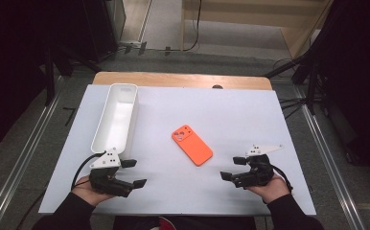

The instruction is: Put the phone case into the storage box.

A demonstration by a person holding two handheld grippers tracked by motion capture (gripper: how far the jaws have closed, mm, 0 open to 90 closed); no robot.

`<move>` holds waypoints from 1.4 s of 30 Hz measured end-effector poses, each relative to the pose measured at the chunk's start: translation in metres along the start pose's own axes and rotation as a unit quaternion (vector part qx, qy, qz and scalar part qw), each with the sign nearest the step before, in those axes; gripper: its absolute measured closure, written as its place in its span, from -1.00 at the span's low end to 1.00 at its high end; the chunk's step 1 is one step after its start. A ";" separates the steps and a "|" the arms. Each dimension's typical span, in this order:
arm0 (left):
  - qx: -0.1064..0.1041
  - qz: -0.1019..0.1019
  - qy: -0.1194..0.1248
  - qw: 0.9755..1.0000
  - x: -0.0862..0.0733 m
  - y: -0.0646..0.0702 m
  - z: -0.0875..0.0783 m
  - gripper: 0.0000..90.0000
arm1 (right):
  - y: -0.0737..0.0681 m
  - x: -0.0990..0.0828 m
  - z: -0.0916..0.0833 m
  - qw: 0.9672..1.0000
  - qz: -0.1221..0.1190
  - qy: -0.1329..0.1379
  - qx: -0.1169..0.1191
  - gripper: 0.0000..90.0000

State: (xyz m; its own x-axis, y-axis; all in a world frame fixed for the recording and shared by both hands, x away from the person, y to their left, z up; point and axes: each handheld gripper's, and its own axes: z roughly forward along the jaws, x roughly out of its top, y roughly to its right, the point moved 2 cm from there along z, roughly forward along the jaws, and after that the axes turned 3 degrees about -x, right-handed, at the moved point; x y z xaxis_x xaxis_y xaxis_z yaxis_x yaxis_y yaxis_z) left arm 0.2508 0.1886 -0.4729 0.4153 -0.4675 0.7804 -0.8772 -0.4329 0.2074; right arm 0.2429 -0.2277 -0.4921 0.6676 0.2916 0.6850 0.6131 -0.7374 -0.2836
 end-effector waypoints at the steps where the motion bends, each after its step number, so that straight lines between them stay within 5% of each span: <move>1: 0.000 0.000 0.000 1.000 0.000 0.000 0.000 -0.52 | 0.000 0.001 0.000 1.000 0.000 0.003 0.001 -0.77; 9: -0.001 -0.003 0.002 1.000 0.000 -0.001 0.000 -0.52 | 0.005 0.010 0.002 1.000 0.001 0.006 -0.014 -0.96; 26: -0.002 -0.006 0.003 1.000 0.000 -0.001 0.000 -0.52 | 0.011 0.022 0.009 0.999 0.011 0.027 -0.027 -0.96; 42: -0.001 -0.007 0.002 1.000 0.000 -0.002 -0.001 -0.52 | 0.011 0.032 0.022 0.999 0.006 0.016 -0.040 -0.96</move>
State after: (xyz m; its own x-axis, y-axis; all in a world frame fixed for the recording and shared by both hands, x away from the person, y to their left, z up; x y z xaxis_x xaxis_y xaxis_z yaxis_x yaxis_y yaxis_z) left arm 0.2522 0.1898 -0.4725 0.4265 -0.4576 0.7802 -0.8718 -0.4378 0.2198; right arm 0.2804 -0.2130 -0.4883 0.6607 0.2633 0.7030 0.5677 -0.7880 -0.2384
